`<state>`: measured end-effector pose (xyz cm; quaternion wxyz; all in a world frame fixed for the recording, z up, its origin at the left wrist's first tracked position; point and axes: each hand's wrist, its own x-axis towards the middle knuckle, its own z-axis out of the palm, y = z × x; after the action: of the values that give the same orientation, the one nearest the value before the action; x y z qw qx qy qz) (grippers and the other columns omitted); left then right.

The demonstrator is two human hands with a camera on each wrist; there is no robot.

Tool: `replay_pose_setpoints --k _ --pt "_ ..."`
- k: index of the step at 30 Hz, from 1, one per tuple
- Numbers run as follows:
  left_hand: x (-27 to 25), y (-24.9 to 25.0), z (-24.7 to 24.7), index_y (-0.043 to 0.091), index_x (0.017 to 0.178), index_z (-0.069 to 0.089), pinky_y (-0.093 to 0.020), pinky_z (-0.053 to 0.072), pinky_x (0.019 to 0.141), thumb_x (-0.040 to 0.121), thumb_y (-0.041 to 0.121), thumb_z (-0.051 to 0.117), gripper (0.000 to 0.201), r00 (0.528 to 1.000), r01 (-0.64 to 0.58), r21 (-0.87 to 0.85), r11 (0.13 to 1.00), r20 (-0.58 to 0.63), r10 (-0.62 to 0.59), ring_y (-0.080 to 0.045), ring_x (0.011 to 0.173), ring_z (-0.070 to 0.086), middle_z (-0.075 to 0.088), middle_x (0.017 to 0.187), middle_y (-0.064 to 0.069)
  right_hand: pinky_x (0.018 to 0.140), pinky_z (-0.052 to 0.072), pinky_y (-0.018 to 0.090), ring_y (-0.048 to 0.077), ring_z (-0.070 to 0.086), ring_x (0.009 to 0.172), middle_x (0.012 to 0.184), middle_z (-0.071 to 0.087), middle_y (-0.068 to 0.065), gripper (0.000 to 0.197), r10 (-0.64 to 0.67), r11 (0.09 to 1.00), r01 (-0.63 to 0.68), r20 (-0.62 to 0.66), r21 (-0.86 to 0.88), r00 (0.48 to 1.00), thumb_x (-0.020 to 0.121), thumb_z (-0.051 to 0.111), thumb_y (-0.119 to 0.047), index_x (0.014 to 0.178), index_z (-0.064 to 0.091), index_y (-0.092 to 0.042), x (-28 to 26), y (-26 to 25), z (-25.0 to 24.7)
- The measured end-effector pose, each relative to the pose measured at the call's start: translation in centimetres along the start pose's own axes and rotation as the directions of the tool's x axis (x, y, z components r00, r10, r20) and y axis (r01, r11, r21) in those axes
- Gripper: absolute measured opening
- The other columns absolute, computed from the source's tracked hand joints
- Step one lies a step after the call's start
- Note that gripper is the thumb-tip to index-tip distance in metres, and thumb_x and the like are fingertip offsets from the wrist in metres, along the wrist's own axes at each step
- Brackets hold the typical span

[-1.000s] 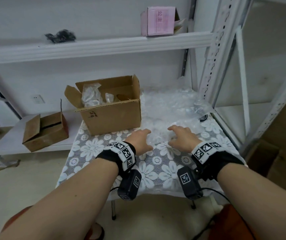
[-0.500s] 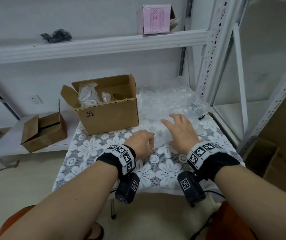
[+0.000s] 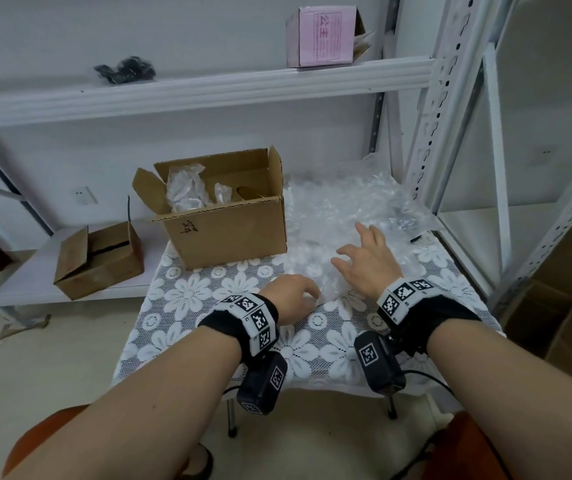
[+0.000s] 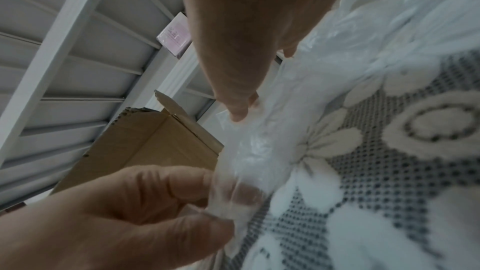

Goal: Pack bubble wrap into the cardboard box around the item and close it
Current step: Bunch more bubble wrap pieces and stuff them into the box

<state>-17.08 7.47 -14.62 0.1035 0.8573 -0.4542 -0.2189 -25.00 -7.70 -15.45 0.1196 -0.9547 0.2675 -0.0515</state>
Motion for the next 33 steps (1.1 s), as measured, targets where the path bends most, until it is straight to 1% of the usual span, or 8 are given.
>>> replay_pose_setpoints --k 7,11,15,19,23,27,30,33 --pt "0.6 -0.6 -0.1 0.019 0.117 0.067 -0.031 0.033 0.106 0.094 0.024 0.052 0.028 1.0 -0.026 0.001 1.0 0.004 0.026 -0.017 0.129 0.045 0.046 0.145 0.004 0.119 0.009 0.044 0.026 0.011 0.146 0.156 0.025 0.004 0.054 0.032 0.991 -0.013 0.137 -0.135 0.99 0.097 0.032 -0.05 0.134 0.053 -0.016 3.4 0.7 0.6" --pt "1.3 -0.4 -0.1 0.015 0.117 0.068 -0.032 0.036 0.105 0.095 0.021 0.052 0.028 1.0 -0.018 0.01 1.0 -0.008 0.018 -0.02 0.127 0.047 0.049 0.142 0.001 0.116 0.019 0.04 0.024 0.028 0.138 0.148 0.036 0.005 0.053 -0.019 0.999 0.016 -0.109 -0.028 0.994 0.097 0.044 -0.037 0.142 0.039 -0.008 3.2 0.9 0.0" --pt "2.4 0.0 -0.3 0.015 0.127 0.061 -0.034 0.029 0.11 0.098 0.019 0.047 0.033 1.0 -0.006 0.059 0.998 -0.018 0.007 -0.022 0.135 0.037 0.04 0.148 -0.004 0.101 0.038 0.038 0.027 0.052 0.111 0.115 0.06 0.008 0.028 -0.163 0.978 0.209 -0.547 0.021 0.821 0.089 0.059 -0.011 0.116 0.062 -0.005 2.2 0.4 -1.5" --pt "2.9 0.1 0.2 0.023 0.145 0.038 -0.039 0.018 0.117 0.094 0.033 0.054 0.054 0.992 0.006 0.045 0.999 -0.123 -0.001 -0.023 0.144 0.019 0.021 0.157 -0.006 0.073 0.049 0.038 0.025 0.056 0.077 0.079 0.06 0.005 0.019 -0.355 0.912 0.404 -0.642 -0.077 0.679 0.075 0.059 0.011 0.08 0.064 -0.007 0.9 -0.3 -2.5" --pt "2.5 -0.3 0.3 0.007 0.141 0.031 -0.039 0.033 0.111 0.074 0.037 0.078 0.087 0.854 -0.032 -0.218 0.975 -0.513 -0.087 -0.028 0.134 0.034 0.031 0.145 -0.014 0.057 0.042 0.034 0.024 0.047 0.063 0.069 0.051 0.006 0.024 -0.443 0.877 0.47 -0.54 -0.097 0.716 0.062 0.052 0.013 0.075 0.053 -0.007 -1.1 -1.1 -1.6" --pt "0.9 -1.0 -0.9 0.017 0.152 0.01 -0.034 0.022 0.117 0.069 0.021 0.083 0.11 0.708 -0.132 -0.183 0.974 -0.706 -0.037 -0.022 0.145 0.016 0.015 0.156 -0.01 0.053 0.044 0.033 0.02 0.045 0.06 0.07 0.05 0.004 0.021 -0.437 0.879 0.477 -0.397 0.003 0.807 0.07 0.05 0.007 0.084 0.05 -0.009 -3.0 -1.5 0.7" --pt "0.2 -1.3 -1.1 0.021 0.133 0.052 -0.037 0.026 0.116 0.08 0.022 0.073 0.057 0.783 -0.188 0.11 0.976 -0.584 0.217 -0.017 0.139 0.032 0.043 0.146 0.001 0.051 0.039 0.031 0.019 0.044 0.059 0.072 0.048 0.001 0.016 -0.429 0.878 0.476 -0.362 0.049 0.828 0.073 0.048 -0.004 0.088 0.048 -0.01 -3.5 -1.8 1.5" --pt "-0.4 -1.1 -0.7 0.02 0.097 0.07 -0.038 0.049 0.092 0.089 0.02 0.06 0.012 0.891 -0.184 0.037 0.982 -0.416 0.183 -0.017 0.101 0.063 0.071 0.104 0.001 0.053 0.04 0.028 0.017 0.047 0.062 0.08 0.05 0.0 0.029 -0.365 0.897 0.427 -0.358 0.11 0.859 0.081 0.057 -0.021 0.105 0.048 -0.009 -3.7 -2.2 1.4"
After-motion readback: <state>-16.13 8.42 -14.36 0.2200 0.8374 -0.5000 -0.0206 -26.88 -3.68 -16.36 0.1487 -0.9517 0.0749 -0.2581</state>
